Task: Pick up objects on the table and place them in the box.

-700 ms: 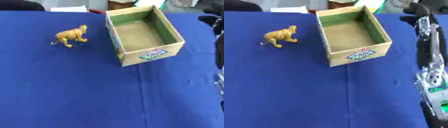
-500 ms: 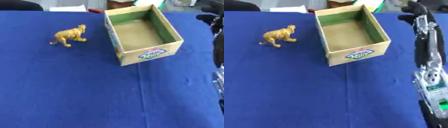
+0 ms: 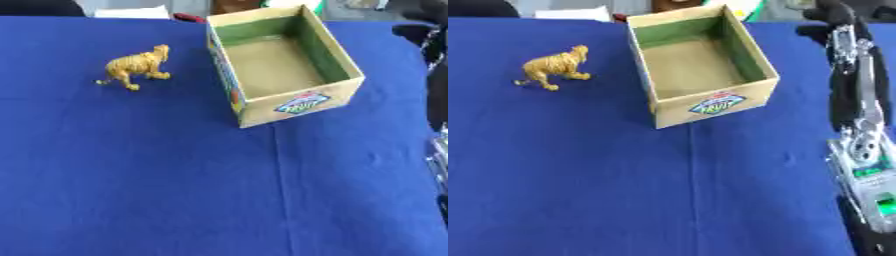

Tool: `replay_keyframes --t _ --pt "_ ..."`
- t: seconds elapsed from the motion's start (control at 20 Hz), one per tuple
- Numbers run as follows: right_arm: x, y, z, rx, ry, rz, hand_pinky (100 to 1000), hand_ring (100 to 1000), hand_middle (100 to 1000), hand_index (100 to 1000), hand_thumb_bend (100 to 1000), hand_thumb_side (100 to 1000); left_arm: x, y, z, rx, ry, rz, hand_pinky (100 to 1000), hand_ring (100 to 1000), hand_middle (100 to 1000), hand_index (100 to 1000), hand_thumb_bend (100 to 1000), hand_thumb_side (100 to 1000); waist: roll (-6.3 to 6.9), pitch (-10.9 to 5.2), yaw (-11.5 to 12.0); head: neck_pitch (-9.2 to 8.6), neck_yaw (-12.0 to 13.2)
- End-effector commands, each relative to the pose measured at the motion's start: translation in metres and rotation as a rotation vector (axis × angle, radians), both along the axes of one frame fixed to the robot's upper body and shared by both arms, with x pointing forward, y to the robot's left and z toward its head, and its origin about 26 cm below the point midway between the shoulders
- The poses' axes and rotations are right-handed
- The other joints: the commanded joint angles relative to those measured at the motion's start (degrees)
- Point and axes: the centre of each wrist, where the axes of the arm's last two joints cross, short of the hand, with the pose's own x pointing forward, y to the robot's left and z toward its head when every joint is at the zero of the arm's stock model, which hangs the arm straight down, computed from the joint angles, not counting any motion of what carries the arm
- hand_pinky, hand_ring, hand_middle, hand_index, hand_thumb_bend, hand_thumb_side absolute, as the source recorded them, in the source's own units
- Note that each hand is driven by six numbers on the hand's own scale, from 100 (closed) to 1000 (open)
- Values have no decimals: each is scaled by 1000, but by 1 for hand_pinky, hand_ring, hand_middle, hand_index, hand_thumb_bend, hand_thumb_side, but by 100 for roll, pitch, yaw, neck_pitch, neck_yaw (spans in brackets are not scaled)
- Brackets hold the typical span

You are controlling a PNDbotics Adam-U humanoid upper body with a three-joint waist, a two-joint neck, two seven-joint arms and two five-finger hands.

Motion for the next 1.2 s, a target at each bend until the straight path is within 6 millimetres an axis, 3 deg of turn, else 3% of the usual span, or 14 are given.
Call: replay_keyframes --t 0.05,0.2,0.75,0.95,1.0,1.2 --pt "-3 -1 10 -26 -30 5 884 738 746 869 100 1000 -1 2 10 20 44 19 627 766 843 985 765 995 21 -97 -25 59 86" --pt "-4 -2 9 -28 -24 0 884 738 746 869 100 1000 5 -2 9 9 101 21 623 760 818 951 785 970 21 -69 -77 -18 140" --pt "-4 -2 9 -38 -20 2 884 738 746 866 100 1000 47 -31 7 -22 285 9 655 788 849 1000 774 850 33 31 -335 -221 138" --pt "-4 -2 9 -37 -19 7 884 739 746 866 100 1000 56 -46 4 -109 369 -32 688 819 862 1000 763 758 28 34 -365 -314 138" --pt "-3 -1 9 -37 -18 8 884 739 746 866 100 1000 57 -51 4 -130 383 -40 700 827 864 1000 721 715 29 32 -373 -333 145" --pt "-3 0 8 -34 -16 13 884 739 746 866 100 1000 61 -69 4 -193 431 -97 715 842 874 1000 730 627 31 23 -403 -352 167"
